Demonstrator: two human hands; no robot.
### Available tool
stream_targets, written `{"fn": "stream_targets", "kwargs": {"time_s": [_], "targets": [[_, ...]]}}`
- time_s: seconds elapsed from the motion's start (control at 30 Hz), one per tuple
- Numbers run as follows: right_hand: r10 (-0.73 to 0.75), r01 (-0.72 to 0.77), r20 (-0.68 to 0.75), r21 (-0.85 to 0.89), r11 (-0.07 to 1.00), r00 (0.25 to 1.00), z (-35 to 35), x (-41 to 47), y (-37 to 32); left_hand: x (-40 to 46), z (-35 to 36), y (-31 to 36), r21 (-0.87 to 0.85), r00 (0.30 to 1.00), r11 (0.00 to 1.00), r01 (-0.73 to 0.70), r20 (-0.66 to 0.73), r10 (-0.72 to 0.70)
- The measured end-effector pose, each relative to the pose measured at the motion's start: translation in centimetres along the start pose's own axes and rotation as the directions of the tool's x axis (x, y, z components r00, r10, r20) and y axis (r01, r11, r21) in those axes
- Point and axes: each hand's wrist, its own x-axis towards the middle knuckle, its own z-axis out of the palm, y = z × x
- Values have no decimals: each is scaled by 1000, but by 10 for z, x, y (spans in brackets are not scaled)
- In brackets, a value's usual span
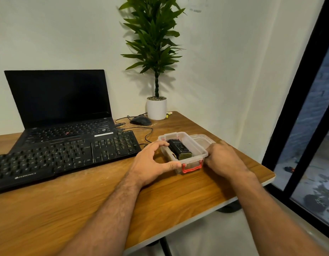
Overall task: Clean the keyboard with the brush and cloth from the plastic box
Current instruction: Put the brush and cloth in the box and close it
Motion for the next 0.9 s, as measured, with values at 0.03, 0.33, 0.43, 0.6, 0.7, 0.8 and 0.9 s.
{"fn": "stream_targets", "kwargs": {"time_s": [0.03, 0.33, 0.43, 0.6, 0.7, 0.8, 0.9], "targets": [[-6, 6, 5, 26, 1000, 1000, -1, -2, 0, 0, 0, 0, -4, 1000, 1000, 3, 0, -3], [181, 72, -387, 556, 828, 904, -22, -5, -4, -2, -1, 1, -35, 1000, 999, 3, -19, -4], [379, 124, -326, 875, 468, 866, -33, -4, -21, -2, -1, 2, -36, 1000, 999, 2, -13, -3], [352, -147, 129, 989, 24, 927, -26, -9, -38, -2, 0, 1, -100, 1000, 995, 17, 5, -17], [373, -218, 153, 966, 138, 915, -19, -13, -35, -1, -1, 2, -106, 1000, 994, -2, 30, 5], [386, -221, 73, 909, 354, 920, -22, -13, -31, 0, 0, 0, -51, 999, 999, -8, 41, 10], [396, -225, -37, 773, 594, 918, -25, -7, -30, 2, 1, -4, -5, 999, 1000, 7, 48, -7]]}}
